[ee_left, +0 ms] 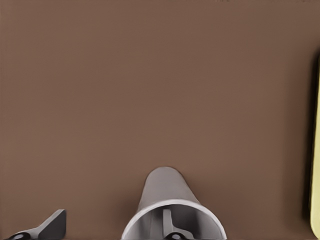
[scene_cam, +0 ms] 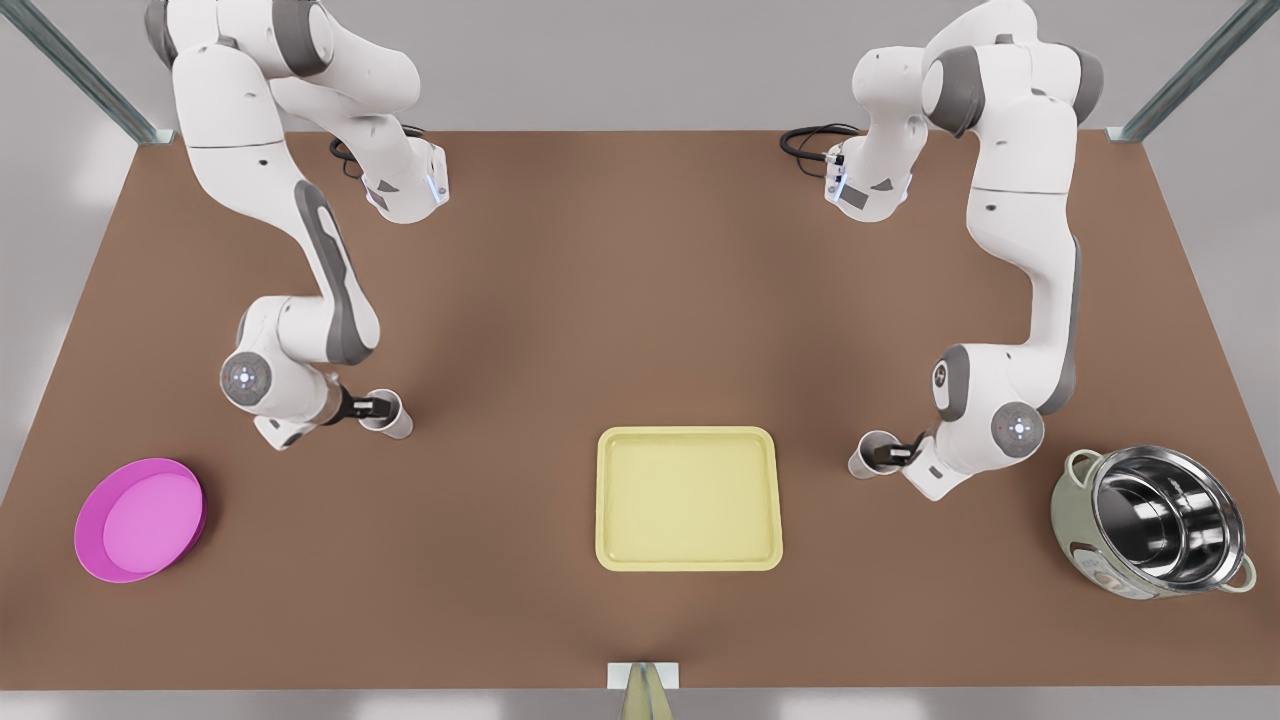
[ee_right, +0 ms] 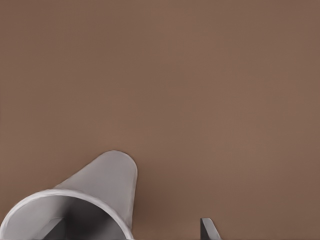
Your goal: Use both arms to respectively pick up the white IKEA cups from the middle-left and middle-right positions, then place the white IKEA cups onto the middle-middle tray, ensuring that the cups remain upright and do not tip over
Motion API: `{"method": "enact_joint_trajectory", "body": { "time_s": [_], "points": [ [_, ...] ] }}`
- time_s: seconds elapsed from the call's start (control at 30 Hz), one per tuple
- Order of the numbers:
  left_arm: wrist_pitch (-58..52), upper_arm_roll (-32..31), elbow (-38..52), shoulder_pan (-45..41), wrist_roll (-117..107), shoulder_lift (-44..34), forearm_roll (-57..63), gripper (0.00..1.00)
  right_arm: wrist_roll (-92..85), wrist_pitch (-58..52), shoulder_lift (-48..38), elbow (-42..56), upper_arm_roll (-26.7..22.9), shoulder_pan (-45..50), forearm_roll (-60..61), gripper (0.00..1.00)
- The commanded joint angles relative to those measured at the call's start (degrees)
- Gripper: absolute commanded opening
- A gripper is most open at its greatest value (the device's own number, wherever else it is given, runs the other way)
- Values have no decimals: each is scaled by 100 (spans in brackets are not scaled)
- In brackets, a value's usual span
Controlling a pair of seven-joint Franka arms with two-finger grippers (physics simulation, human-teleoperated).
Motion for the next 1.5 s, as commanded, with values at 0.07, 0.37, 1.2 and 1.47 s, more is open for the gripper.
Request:
{"method": "enact_joint_trajectory", "body": {
  "time_s": [0.07, 0.37, 1.2, 1.47],
  "points": [
    [47, -1, 2, 8, 22, 51, 2, 53, -29, 340, 109, -2, 0, -9, 86, 100],
    [-339, -63, 37, -159, 13, 25, -253, 24, -135, 296, 215, 68, 0, 35, 77, 37],
    [-1666, -564, 3430, -1381, -3599, 1880, -350, 100, 5376, 103, 3493, 5623, 1037, 2391, 314, 21],
    [-2158, -766, 3404, -1214, -3634, 1484, -350, 100, 5306, 155, 3774, 5772, 1177, 2338, 314, 23]
  ]
}}
